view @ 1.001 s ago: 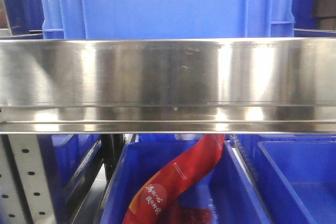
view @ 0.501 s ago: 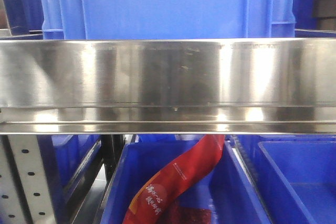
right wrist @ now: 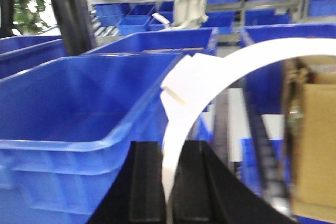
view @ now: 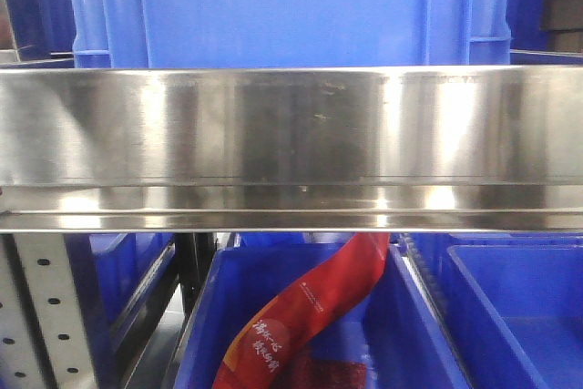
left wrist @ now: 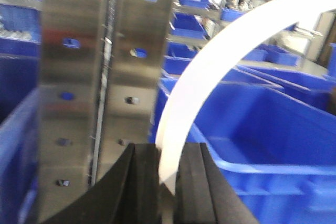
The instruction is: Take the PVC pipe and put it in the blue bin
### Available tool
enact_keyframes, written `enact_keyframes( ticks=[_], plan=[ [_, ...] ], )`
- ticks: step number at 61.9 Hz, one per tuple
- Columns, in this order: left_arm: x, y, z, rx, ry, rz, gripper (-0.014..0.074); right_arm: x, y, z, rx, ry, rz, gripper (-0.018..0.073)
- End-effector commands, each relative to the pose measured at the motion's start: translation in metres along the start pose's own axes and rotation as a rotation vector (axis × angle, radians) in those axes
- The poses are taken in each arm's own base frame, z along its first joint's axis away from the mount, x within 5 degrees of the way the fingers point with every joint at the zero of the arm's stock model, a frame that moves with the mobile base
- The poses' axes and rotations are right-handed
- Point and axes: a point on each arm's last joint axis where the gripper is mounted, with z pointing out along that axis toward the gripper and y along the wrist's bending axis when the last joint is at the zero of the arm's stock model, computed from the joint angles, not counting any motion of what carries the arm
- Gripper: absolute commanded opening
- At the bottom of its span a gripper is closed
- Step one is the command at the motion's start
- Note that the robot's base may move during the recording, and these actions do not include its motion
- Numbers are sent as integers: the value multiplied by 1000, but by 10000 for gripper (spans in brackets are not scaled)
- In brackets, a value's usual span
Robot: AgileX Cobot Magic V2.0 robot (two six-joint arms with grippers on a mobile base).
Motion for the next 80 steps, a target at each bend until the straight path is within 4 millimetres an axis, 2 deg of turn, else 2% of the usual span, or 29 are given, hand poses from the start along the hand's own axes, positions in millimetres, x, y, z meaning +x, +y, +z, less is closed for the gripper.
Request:
enact_keyframes(
  ticks=[1, 10, 25, 38, 42, 50, 59, 69, 80],
  plan=[
    [-14, -9, 1, 64, -3, 5, -111, -13, 10, 5, -69, -27, -18, -158],
    [-25, -25, 22, 166, 16, 64, -111, -29, 30, 22, -180, -42, -68, -158],
    [-51, -61, 71, 302, 33, 66, -111, -49, 68, 69, -305, 7, -83, -158],
    [-74, -81, 129, 313, 37, 67, -111, -64, 92, 112, -338, 29, -89, -158],
    [-79, -88, 154, 315, 44, 66, -111, -65, 98, 130, -337, 43, -91, -158],
    [-73, -99, 197, 317, 72, 51, -111, -60, 109, 166, -334, 81, -87, -158],
    [-58, -107, 230, 321, 119, 27, -111, -47, 116, 193, -329, 149, -94, -158],
    [-39, -109, 249, 315, 173, 32, -111, -28, 117, 206, -322, 255, -110, -158],
    [-28, -110, 255, 317, 231, 37, -108, -25, 117, 208, -320, 265, -111, -158]
  ],
)
